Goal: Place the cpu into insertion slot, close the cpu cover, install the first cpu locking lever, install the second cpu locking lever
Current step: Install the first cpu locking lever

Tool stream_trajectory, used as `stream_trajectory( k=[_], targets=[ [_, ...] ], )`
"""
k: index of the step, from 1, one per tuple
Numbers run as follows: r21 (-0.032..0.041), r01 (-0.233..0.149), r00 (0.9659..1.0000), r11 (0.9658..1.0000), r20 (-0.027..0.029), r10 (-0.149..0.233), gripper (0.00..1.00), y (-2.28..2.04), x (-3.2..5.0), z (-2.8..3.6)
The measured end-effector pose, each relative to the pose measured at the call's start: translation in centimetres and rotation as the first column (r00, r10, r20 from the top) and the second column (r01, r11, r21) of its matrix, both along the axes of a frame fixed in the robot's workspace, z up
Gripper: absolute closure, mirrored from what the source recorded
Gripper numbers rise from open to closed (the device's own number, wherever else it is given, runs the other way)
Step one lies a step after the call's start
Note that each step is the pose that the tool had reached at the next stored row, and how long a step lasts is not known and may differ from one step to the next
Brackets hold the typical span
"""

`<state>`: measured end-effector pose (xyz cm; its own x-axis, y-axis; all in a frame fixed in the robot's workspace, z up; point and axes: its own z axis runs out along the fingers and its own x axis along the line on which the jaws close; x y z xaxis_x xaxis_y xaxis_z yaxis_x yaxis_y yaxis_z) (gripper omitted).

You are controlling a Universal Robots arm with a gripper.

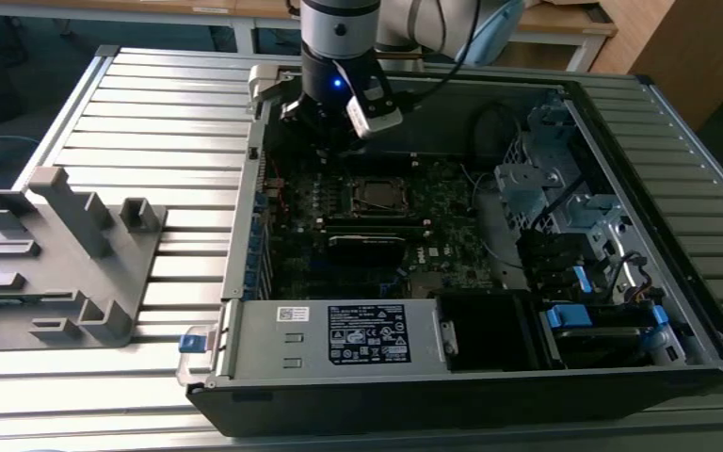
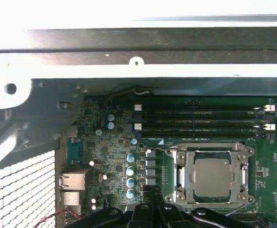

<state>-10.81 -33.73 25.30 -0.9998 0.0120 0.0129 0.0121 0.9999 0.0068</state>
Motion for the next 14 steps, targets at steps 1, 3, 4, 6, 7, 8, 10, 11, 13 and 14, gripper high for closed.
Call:
stream_trajectory(
  k=[1, 3, 4, 6, 7, 8, 10, 11, 13, 14],
  targets=[
    [0.0, 0.0, 1.0, 1.0, 0.0002, 0.0, 0.89, 0.0, -0.09, 0.0],
    [0.0001, 0.0, 1.0, 1.0, 0.0005, 0.0, 0.89, 0.01, -0.21, -0.01],
    [0.0, 0.0, 1.0, 1.0, 0.0005, 0.0, 0.89, 0.01, -0.21, -0.01],
    [0.0, 0.0, 1.0, 1.0, 0.0005, 0.0, 0.89, 0.0, -0.44, 0.0],
    [0.0, 0.0, 1.0, 1.0, 0.0005, 0.0, 0.89, 0.0, -0.57, 0.1],
    [0.0, 0.0, 1.0, 1.0, 0.0005, 0.0, 0.89, 0.0, -0.57, 0.1],
    [-0.0003, 0.0, 1.0, 1.0, 0.0003, 0.0, 0.89, 0.0, -0.57, 0.15],
    [-0.0002, 0.0, 1.0, 1.0, 0.0003, 0.0, 0.89, 0.0, -0.57, 0.16],
    [0.0, 0.0, 1.0, 1.0, 0.0004, 0.0, 0.89, 0.0, -0.57, 0.17],
    [0.0, 0.0, 1.0, 1.0, 0.0005, 0.0, 0.89, 0.0, -0.57, 0.17]
  ],
)
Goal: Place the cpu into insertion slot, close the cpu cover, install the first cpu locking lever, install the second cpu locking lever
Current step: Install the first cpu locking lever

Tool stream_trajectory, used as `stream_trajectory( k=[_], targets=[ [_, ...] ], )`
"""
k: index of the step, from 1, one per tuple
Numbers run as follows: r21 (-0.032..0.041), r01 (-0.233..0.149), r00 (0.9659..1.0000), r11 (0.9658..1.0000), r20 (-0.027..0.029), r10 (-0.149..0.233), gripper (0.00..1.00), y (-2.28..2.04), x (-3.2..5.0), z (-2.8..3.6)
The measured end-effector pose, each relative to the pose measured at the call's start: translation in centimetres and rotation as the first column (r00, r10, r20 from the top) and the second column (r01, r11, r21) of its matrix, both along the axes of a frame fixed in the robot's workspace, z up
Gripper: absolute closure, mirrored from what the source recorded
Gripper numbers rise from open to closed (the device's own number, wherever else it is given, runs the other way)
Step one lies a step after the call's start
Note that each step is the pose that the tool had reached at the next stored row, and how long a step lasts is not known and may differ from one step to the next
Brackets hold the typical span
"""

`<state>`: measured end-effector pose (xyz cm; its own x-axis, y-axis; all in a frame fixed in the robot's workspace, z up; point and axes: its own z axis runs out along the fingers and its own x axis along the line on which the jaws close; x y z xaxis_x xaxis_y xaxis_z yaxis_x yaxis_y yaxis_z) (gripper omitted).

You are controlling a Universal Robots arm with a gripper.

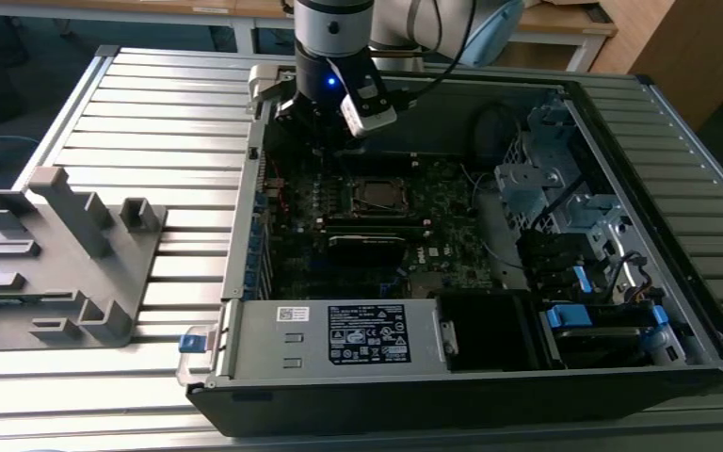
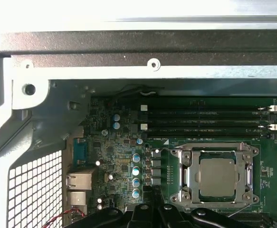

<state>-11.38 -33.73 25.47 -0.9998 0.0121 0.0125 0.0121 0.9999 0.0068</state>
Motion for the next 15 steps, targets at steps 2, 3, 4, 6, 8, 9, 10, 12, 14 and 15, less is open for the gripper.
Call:
stream_trajectory(
  k=[2, 3, 4, 6, 8, 9, 10, 12, 14, 15],
  targets=[
    [-0.0003, 0.0, 1.0, 1.0, -0.0003, 0.0, 0.89, 0.0, 0.0, 0.05],
    [-0.0004, 0.0, 1.0, 1.0, -0.0004, 0.0, 0.89, 0.0, 0.0, 0.09],
    [-0.0002, 0.0, 1.0, 1.0, -0.0001, 0.0, 0.89, 0.0, 0.0, 0.11],
    [-0.0001, 0.0, 1.0, 1.0, -0.0001, 0.0, 0.89, 0.0, 0.0, 0.2],
    [0.0001, 0.0, 1.0, 1.0, 0.0001, 0.0, 0.89, 0.0, 0.0, 0.25],
    [0.0002, 0.0, 1.0, 1.0, 0.0002, 0.0, 0.89, 0.0, 0.0, 0.25],
    [0.0, 0.0, 1.0, 1.0, 0.0, 0.0, 0.89, 0.0, 0.0, 0.27],
    [0.0004, 0.0, 1.0, 1.0, 0.0, 0.0, 0.89, 0.0, 0.0, 0.28],
    [0.0014, 0.0, 1.0, 1.0, -0.0001, 0.0, 0.89, 0.01, 0.0, 0.28],
    [0.0018, 0.0, 1.0, 1.0, -0.0001, 0.0, 0.89, 0.01, 0.0, 0.27]
  ],
)
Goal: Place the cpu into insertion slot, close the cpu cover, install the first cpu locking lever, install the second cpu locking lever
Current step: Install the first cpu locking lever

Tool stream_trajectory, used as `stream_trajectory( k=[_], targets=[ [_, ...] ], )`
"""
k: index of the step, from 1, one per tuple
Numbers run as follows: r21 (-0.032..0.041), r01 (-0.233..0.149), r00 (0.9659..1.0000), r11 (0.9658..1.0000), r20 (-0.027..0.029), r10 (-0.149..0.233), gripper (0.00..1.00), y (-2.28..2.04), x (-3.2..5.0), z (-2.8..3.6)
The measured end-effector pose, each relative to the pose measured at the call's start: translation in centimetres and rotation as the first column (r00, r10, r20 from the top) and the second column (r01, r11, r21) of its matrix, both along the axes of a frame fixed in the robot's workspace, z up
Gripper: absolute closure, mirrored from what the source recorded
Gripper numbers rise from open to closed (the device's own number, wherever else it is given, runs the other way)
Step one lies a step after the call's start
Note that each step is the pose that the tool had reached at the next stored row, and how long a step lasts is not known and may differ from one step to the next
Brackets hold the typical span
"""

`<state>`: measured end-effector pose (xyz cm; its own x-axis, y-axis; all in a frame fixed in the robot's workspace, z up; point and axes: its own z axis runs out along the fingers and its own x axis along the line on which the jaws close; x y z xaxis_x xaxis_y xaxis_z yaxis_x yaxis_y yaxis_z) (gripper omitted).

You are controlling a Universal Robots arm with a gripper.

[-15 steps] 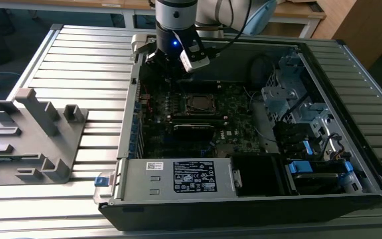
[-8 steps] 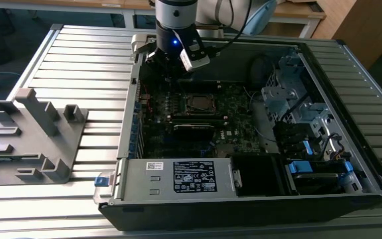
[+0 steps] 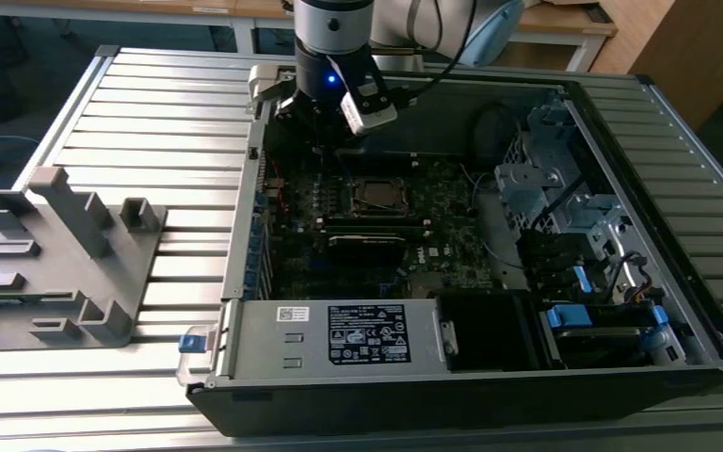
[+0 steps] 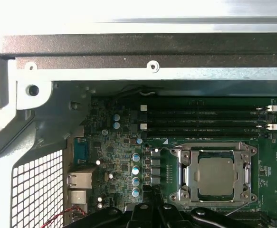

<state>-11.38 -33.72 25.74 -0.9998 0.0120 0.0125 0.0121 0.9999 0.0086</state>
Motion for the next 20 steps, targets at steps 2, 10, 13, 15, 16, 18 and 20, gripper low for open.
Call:
stream_trajectory(
  k=[2, 10, 13, 15, 16, 18, 20],
  targets=[
    [0.0009, 0.0, 1.0, 1.0, 0.0, 0.0, 0.89, 0.03, 0.0, -0.01],
    [0.002, 0.0, 1.0, 1.0, 0.0001, 0.0, 0.89, 0.09, 0.0, -0.03],
    [0.0028, 0.0, 1.0, 1.0, 0.0001, 0.0, 0.89, 0.11, 0.0, -0.05],
    [0.0042, 0.0, 1.0, 1.0, 0.0, 0.0, 0.89, 0.15, 0.0, -0.06],
    [0.0052, 0.0, 1.0, 1.0, 0.0, 0.0, 0.89, 0.17, 0.0, -0.07],
    [0.0098, 0.0, 1.0, 1.0, 0.0001, 0.0, 0.89, 0.22, 0.0, -0.09],
    [0.0186, 0.0, 1.0, 0.9998, 0.0, 0.0, 0.89, 0.26, 0.0, -0.1]
  ],
)
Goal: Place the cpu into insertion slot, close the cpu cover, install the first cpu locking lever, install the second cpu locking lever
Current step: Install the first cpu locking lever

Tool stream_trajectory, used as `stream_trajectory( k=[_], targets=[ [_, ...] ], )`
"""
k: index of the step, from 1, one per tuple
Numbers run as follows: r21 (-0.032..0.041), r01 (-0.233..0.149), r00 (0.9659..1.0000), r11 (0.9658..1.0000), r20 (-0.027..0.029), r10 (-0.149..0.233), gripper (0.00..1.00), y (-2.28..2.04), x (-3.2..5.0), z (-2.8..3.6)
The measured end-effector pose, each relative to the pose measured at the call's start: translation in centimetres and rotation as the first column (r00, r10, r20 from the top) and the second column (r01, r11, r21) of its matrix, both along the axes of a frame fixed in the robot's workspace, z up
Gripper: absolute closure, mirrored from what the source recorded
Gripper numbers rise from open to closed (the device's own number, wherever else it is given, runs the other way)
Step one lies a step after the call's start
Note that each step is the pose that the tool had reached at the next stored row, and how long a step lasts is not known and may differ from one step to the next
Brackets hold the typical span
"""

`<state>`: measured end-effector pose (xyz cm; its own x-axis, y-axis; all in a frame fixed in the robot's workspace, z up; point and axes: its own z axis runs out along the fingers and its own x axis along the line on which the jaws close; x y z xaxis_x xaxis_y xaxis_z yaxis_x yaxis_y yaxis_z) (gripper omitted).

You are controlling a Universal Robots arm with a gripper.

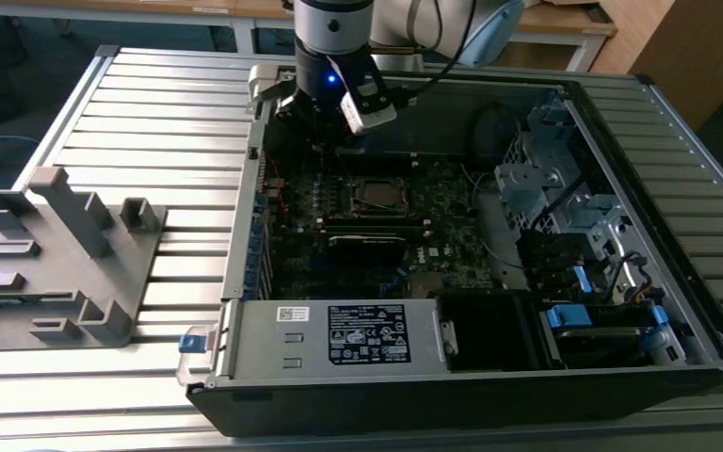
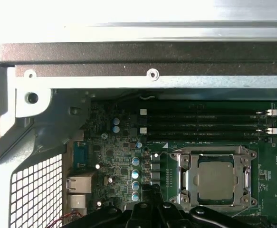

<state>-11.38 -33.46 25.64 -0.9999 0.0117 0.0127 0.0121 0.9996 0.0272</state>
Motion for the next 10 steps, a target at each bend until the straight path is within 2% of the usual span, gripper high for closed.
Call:
stream_trajectory(
  k=[2, 6, 7, 9, 10],
  targets=[
    [0.0073, 0.0, 1.0, 1.0, 0.0, 0.0, 0.89, 0.01, -0.01, 0.0],
    [0.0075, 0.0, 1.0, 1.0, 0.0001, 0.0, 0.89, 0.01, 0.0, -0.01],
    [0.0077, 0.0, 1.0, 1.0, -0.0026, 0.0, 0.89, 0.01, 0.01, -0.01],
    [0.0075, 0.0, 0.9998, 1.0, -0.022, 0.0, 0.89, 0.01, 0.04, -0.03],
    [0.0074, 0.0, 0.9997, 1.0, -0.0229, 0.0, 0.89, 0.01, 0.03, -0.02]
  ],
)
